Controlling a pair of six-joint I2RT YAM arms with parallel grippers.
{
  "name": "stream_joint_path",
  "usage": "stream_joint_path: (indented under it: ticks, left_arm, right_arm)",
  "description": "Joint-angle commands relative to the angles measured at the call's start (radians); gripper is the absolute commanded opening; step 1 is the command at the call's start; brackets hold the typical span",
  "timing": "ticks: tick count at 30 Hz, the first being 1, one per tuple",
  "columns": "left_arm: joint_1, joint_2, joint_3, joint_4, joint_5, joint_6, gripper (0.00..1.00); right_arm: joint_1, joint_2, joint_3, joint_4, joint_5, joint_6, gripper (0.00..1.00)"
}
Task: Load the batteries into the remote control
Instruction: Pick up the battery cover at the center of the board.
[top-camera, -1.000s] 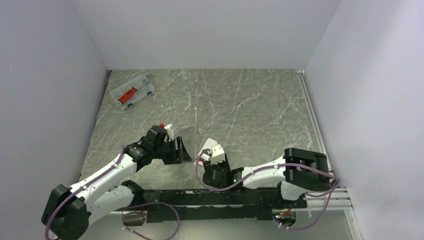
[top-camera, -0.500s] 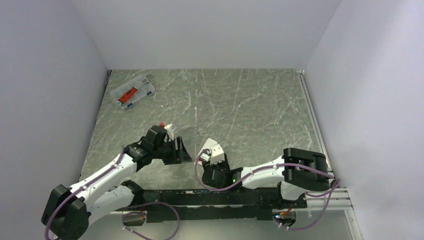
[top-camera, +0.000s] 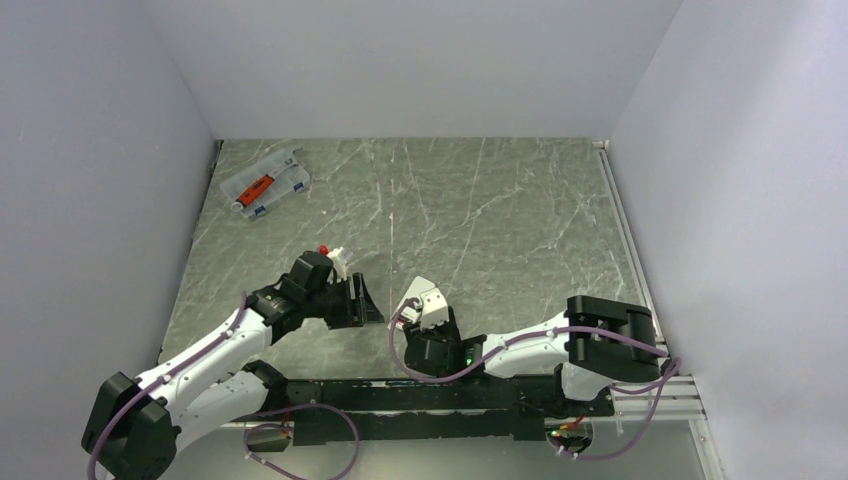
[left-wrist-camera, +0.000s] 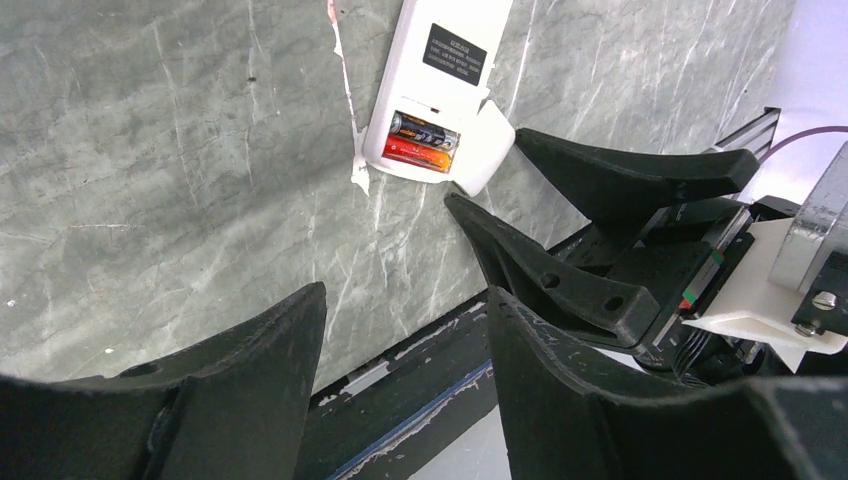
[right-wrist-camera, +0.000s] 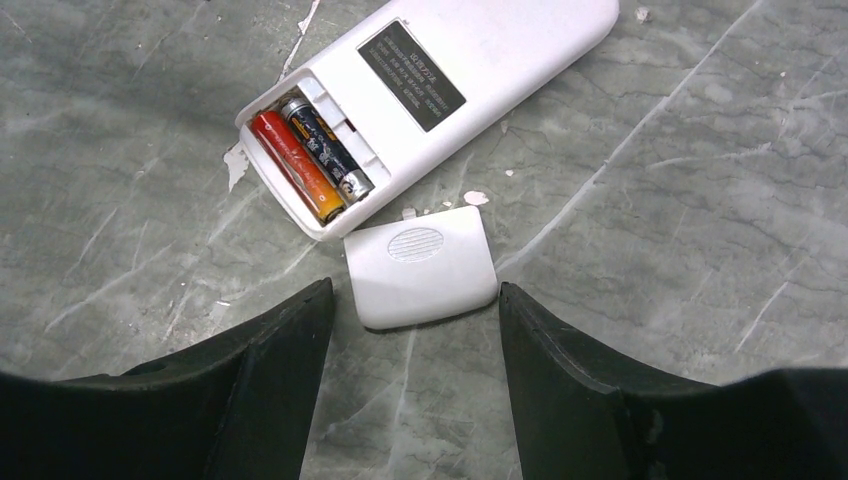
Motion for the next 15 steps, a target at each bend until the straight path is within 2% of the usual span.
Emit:
stream_joint_path:
  ticks: [1,15]
  left_arm:
    - [-0.001,-0.017,0.020,0.010,-0.002,0.007,0.65]
    - [-0.001,-0.012,0.032,0.003,-0.002,0.014,0.65]
  right_arm:
    - [-0.019,0.034,-0.068,-0.135,-0.125,0.002,0.64]
    - [-0.037,0.040,-0.087,-0.078,-0.179,-0.029,0.64]
